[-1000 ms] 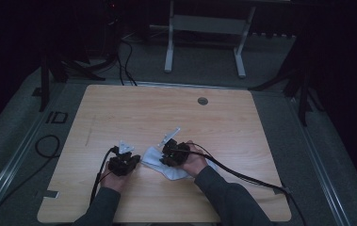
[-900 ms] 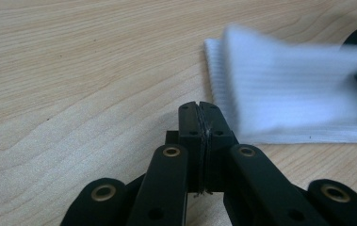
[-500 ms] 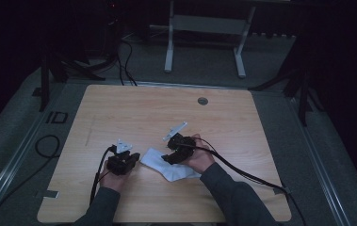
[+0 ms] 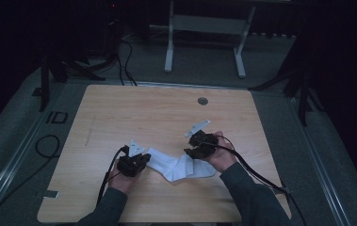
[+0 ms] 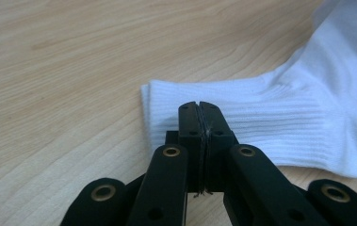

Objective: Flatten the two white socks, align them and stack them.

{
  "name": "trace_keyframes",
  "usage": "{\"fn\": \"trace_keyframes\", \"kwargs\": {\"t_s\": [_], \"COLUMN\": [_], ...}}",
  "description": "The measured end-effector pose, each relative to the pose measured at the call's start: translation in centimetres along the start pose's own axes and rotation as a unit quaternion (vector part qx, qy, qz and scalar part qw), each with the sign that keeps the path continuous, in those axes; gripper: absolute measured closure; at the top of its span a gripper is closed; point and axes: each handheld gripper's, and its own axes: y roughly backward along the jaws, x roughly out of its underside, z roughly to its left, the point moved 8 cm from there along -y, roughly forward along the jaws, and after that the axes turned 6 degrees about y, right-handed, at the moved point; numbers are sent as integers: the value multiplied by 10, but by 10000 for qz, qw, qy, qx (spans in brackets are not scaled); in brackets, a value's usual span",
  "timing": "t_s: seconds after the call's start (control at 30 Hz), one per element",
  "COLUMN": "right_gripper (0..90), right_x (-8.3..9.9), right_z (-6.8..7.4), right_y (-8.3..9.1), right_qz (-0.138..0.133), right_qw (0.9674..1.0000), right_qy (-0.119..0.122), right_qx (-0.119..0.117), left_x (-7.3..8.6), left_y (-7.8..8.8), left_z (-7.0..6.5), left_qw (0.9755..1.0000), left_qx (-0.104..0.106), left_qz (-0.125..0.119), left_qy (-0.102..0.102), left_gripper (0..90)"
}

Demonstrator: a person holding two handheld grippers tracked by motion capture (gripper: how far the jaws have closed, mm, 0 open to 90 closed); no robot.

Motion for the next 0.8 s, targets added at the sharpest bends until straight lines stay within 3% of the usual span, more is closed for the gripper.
{"fn": "trace_keyframes", "kwargs": {"t_s": [0.17,0.4,0.67,0.8], "right_gripper": [661,662,603,661], "right_x": [21,39,45,46], "right_z": [-6,1,7,8], "right_y": [3,-18,-43,-49], "right_qz": [107,414,556,594], "right_qw": [9997,9984,9963,9953], "right_qy": [-211,-369,-527,-566], "right_qx": [35,-134,-400,-516], "left_x": [4,9,10,11], "left_y": [-4,-10,-11,-12], "left_z": [3,0,-2,-2], "left_qw": [9998,9995,9994,9994], "left_qx": [-101,-179,-222,-232], "left_qz": [141,250,239,233], "left_qy": [-7,-124,-138,-142], "left_gripper": [887,893,896,896]}}
